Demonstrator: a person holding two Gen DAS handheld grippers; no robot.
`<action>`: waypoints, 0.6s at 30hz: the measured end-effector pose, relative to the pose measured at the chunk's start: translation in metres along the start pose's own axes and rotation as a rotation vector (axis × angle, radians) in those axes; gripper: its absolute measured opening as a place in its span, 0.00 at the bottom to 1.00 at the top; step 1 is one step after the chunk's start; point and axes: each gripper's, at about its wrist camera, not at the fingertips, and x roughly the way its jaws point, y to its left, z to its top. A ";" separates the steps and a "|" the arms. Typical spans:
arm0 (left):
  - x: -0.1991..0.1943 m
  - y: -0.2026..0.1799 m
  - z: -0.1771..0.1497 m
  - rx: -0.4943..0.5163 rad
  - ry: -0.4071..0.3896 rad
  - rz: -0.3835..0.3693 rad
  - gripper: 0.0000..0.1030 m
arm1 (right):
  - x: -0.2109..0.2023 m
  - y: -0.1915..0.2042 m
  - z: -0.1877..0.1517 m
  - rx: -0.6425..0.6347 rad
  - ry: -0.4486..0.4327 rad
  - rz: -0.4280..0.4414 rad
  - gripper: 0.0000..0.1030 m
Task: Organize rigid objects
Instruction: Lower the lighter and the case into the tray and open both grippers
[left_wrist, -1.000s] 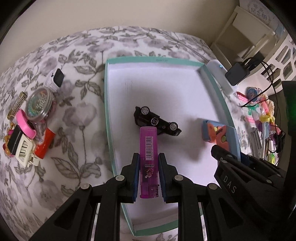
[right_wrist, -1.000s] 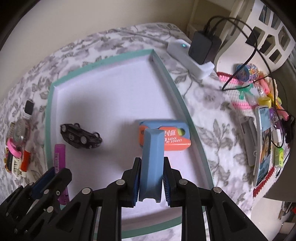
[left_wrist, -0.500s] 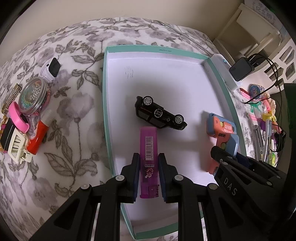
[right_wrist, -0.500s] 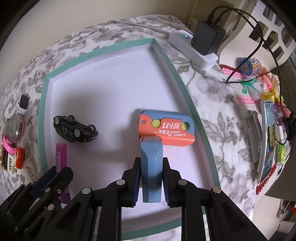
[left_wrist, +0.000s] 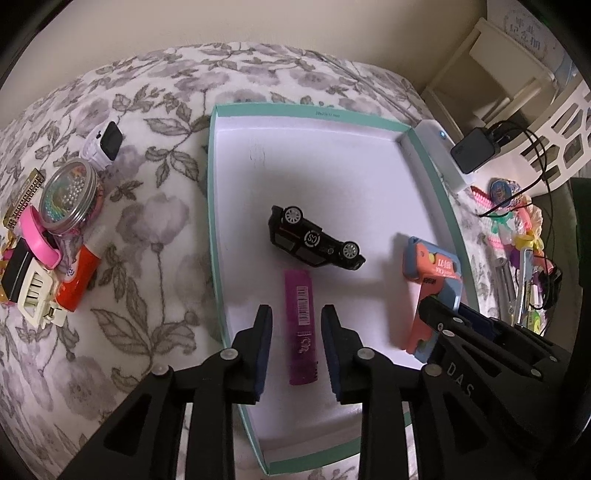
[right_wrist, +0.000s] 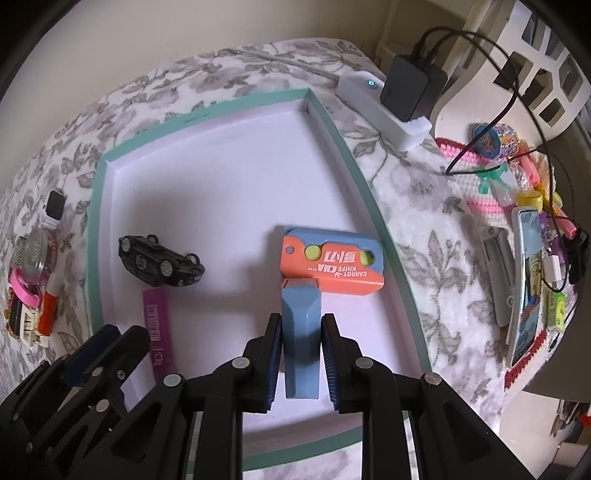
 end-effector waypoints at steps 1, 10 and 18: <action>-0.002 0.001 0.001 -0.004 -0.003 -0.005 0.28 | -0.003 0.000 0.001 -0.001 -0.007 -0.002 0.23; -0.024 0.010 0.006 -0.049 -0.059 -0.008 0.43 | -0.027 0.000 0.003 0.004 -0.067 0.017 0.23; -0.033 0.033 0.010 -0.121 -0.085 0.020 0.58 | -0.018 0.003 0.001 0.000 -0.040 0.026 0.23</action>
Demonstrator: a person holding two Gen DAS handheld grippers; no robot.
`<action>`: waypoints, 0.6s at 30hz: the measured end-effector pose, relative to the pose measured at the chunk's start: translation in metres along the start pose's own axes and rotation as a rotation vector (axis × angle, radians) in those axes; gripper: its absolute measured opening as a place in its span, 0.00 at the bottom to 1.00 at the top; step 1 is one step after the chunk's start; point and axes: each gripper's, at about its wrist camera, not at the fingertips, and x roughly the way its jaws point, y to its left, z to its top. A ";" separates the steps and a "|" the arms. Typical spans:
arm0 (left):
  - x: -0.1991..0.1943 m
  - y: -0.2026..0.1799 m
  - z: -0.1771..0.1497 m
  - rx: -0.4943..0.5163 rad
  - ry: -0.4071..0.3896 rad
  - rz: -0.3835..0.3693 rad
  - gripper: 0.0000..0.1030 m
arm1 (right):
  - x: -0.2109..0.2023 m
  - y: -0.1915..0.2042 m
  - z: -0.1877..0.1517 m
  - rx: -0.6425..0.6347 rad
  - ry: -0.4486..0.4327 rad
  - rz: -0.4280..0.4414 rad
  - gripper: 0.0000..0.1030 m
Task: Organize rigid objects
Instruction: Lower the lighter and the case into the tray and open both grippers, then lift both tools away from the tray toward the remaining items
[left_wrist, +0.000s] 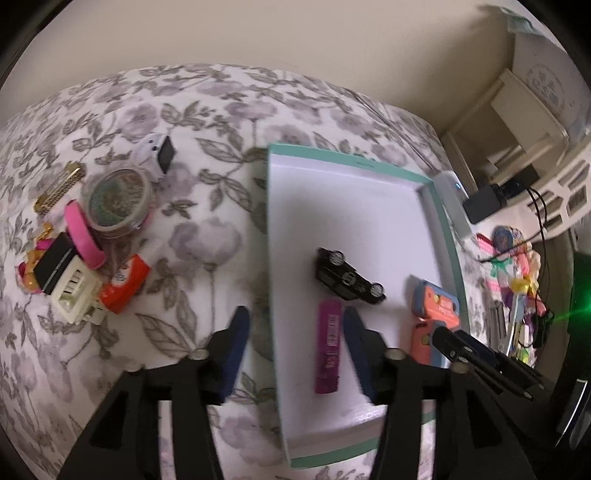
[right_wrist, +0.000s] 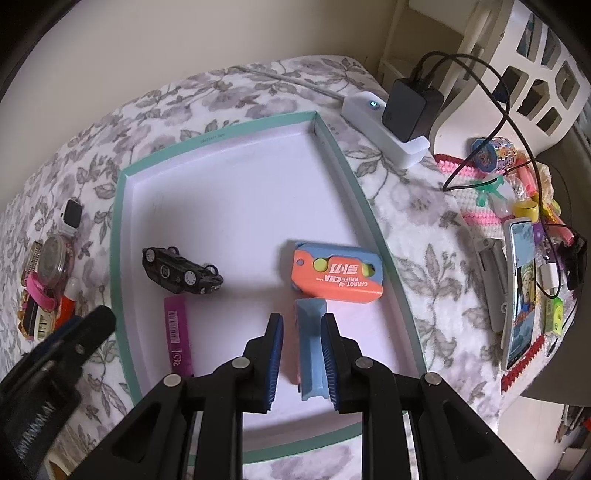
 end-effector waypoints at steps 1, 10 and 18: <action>-0.001 0.002 0.000 -0.006 -0.003 0.006 0.58 | 0.000 0.000 0.000 -0.001 0.000 0.002 0.23; -0.003 0.020 0.004 -0.058 -0.013 0.027 0.72 | 0.003 -0.003 0.001 0.027 -0.010 0.021 0.40; -0.007 0.027 0.007 -0.075 -0.044 0.046 0.76 | -0.005 -0.003 0.004 0.047 -0.054 0.037 0.64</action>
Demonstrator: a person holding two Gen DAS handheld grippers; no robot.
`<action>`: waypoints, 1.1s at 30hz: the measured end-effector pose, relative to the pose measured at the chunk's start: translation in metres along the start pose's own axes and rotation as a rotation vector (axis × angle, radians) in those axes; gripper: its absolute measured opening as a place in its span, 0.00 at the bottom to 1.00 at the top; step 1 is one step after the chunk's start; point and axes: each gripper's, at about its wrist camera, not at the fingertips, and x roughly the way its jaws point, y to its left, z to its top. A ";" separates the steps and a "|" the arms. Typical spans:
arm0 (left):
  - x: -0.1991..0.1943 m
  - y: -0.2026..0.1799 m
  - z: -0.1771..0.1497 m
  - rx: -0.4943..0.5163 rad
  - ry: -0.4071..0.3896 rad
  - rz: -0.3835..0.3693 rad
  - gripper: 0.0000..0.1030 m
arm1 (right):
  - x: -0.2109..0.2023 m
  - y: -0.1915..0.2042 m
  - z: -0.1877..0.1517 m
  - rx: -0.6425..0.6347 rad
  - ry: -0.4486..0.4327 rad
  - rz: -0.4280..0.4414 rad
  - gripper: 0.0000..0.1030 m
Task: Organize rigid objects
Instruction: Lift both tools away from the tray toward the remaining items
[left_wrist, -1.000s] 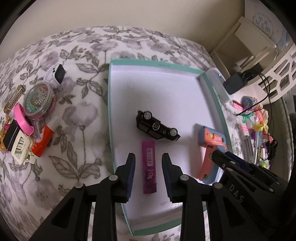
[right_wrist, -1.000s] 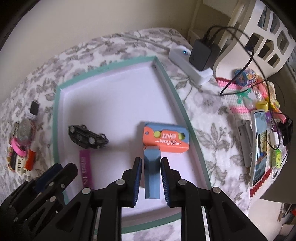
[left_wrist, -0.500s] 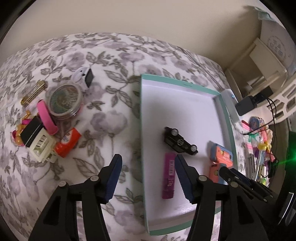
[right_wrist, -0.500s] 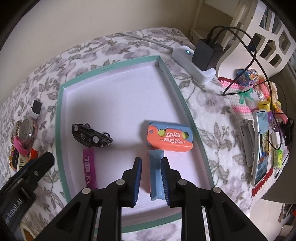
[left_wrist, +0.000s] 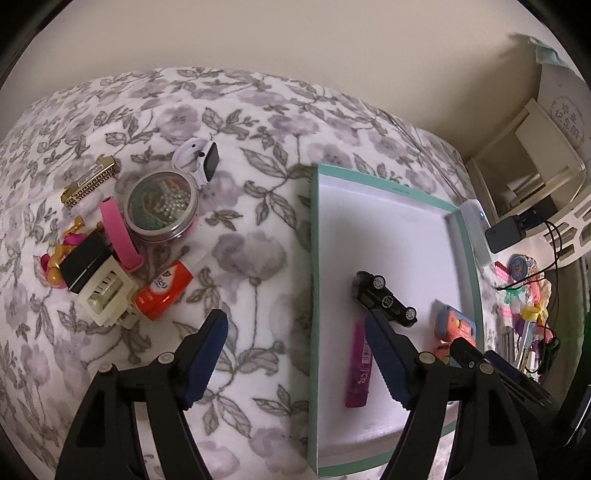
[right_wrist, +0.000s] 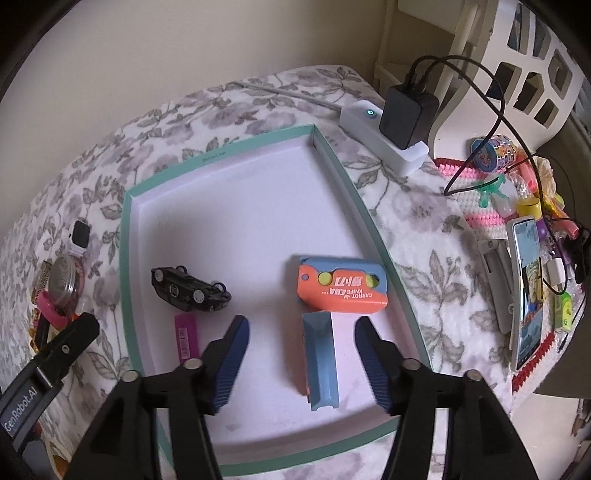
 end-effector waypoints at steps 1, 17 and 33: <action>0.000 0.001 0.000 -0.001 -0.003 0.003 0.76 | 0.000 0.000 0.000 0.001 -0.002 -0.001 0.66; -0.017 0.021 0.010 -0.064 -0.090 -0.030 0.78 | -0.009 0.011 0.001 -0.031 -0.088 -0.010 0.99; -0.092 0.075 0.037 -0.120 -0.315 0.115 0.78 | -0.069 0.045 0.012 -0.008 -0.281 0.173 0.99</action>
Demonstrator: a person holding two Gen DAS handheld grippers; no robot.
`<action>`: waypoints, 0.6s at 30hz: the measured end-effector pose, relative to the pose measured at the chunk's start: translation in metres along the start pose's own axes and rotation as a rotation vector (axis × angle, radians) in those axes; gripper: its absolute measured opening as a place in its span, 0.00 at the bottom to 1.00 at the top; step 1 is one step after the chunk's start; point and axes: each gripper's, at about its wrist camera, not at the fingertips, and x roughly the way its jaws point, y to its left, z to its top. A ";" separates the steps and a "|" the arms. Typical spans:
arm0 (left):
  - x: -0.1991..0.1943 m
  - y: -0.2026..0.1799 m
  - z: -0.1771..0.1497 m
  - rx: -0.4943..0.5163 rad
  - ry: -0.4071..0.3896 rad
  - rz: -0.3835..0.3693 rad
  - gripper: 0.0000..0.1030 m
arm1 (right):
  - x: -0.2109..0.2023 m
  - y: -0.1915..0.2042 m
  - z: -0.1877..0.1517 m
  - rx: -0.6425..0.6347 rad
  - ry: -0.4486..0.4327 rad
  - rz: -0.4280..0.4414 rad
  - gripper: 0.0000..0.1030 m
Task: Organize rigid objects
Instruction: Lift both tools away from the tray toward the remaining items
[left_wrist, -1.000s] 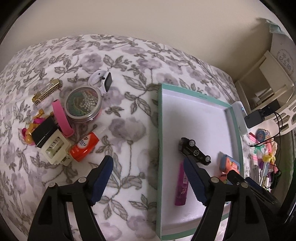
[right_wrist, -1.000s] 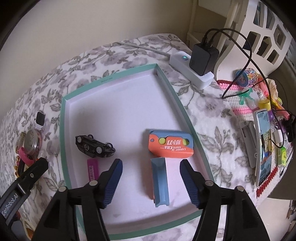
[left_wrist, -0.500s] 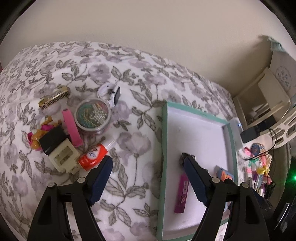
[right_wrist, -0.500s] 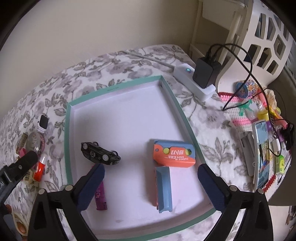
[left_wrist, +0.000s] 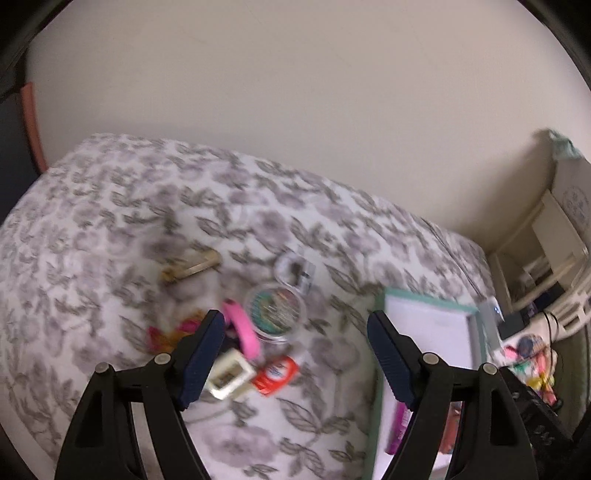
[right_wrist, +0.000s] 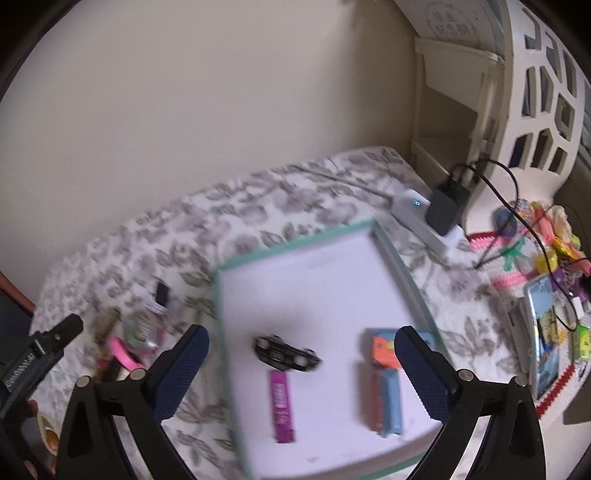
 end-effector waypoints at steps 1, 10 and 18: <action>-0.003 0.005 0.003 -0.002 -0.011 0.019 0.78 | -0.002 0.005 0.002 -0.002 -0.006 0.009 0.99; 0.002 0.063 0.018 -0.076 -0.001 0.100 0.78 | -0.001 0.064 0.010 -0.102 -0.013 0.056 0.99; 0.031 0.108 0.012 -0.166 0.091 0.176 0.78 | 0.032 0.123 0.003 -0.182 0.060 0.097 0.99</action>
